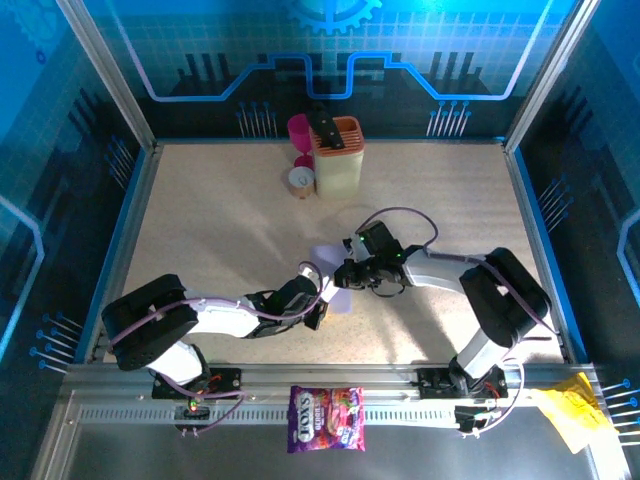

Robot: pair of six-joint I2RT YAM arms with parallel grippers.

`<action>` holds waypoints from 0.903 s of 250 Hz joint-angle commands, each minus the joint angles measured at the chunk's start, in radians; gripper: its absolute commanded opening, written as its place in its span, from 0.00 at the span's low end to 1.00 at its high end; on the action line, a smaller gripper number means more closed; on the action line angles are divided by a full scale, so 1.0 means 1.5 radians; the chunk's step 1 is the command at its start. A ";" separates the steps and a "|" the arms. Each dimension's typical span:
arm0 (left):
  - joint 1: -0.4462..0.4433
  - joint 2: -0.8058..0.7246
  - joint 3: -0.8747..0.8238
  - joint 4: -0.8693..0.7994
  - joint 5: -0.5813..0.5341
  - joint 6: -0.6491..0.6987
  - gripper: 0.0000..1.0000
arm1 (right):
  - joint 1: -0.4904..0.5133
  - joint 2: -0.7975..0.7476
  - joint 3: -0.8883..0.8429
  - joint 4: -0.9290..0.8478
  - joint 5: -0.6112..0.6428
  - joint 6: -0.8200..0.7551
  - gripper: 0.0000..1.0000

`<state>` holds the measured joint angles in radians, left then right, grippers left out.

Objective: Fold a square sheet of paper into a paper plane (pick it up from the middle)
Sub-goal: Fold the triangle a second time at the center of the table.

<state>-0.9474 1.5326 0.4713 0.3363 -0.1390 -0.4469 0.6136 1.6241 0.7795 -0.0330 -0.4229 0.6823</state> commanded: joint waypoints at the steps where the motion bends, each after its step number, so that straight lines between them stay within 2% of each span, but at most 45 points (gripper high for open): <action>1: -0.007 0.020 -0.023 -0.040 0.007 -0.011 0.00 | 0.009 -0.017 0.009 -0.030 0.006 -0.009 0.00; 96: -0.007 0.024 -0.019 -0.047 0.006 -0.009 0.00 | 0.077 0.064 0.011 0.021 0.028 0.035 0.00; 146: -0.006 0.035 -0.014 -0.066 0.004 -0.017 0.00 | 0.057 0.098 0.004 0.022 0.040 0.028 0.00; 226: -0.006 0.049 -0.012 -0.074 0.009 -0.023 0.00 | 0.005 0.093 0.013 -0.011 0.032 -0.006 0.00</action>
<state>-0.9493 1.5532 0.4725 0.3656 -0.1417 -0.4664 0.6716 1.7470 0.7803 0.0032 -0.4164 0.7094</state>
